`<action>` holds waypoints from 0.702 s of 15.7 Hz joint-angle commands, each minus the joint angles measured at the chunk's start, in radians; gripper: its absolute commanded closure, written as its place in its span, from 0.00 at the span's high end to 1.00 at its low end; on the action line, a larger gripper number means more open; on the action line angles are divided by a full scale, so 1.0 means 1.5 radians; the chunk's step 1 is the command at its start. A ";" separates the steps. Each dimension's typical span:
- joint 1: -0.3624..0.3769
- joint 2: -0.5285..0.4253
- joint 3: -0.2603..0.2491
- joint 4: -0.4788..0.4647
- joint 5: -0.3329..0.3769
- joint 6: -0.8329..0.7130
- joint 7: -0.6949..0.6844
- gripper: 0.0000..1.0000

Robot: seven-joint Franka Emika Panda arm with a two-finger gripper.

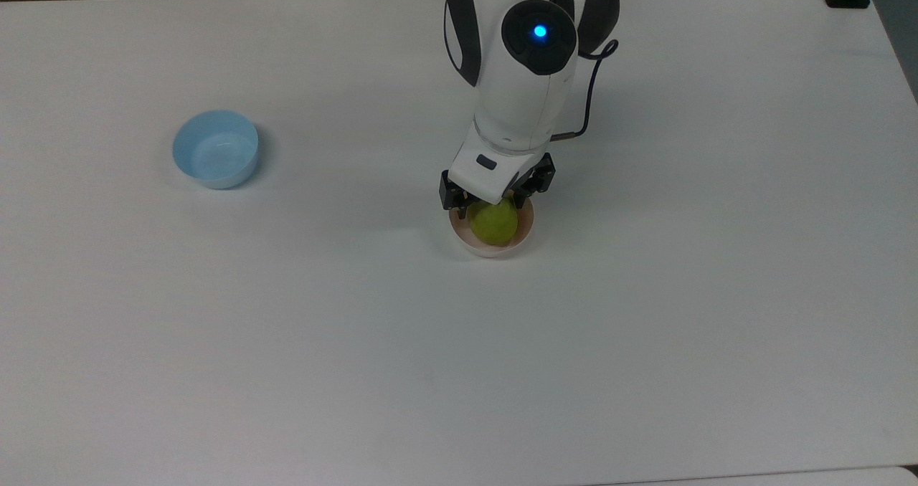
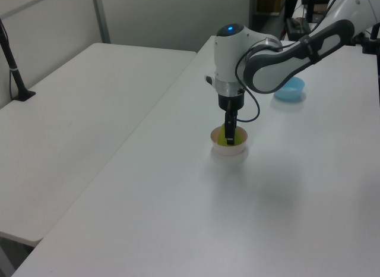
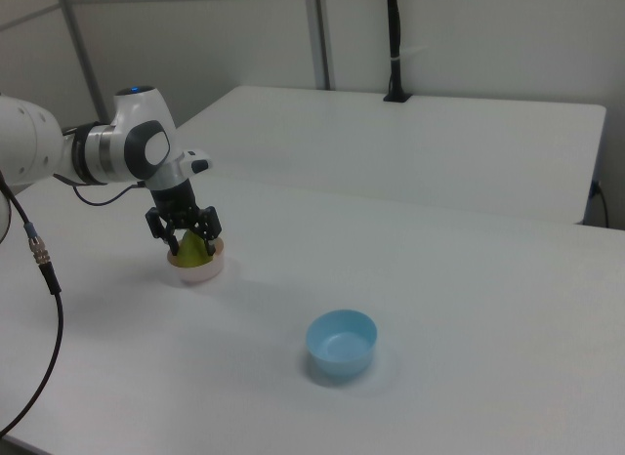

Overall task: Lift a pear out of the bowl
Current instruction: 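Lower the gripper around the pear and close on it, then lift the pear out of the pink bowl and carry it sideways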

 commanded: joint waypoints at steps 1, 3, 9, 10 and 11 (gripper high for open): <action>0.007 -0.002 -0.006 -0.007 -0.011 0.020 0.000 0.70; 0.007 -0.003 -0.006 -0.007 -0.013 0.020 0.000 0.58; 0.009 -0.017 -0.006 -0.006 -0.012 0.007 0.001 0.42; 0.008 -0.027 -0.006 -0.004 -0.012 -0.007 0.001 0.42; 0.008 -0.037 -0.006 -0.002 -0.012 -0.023 0.001 0.42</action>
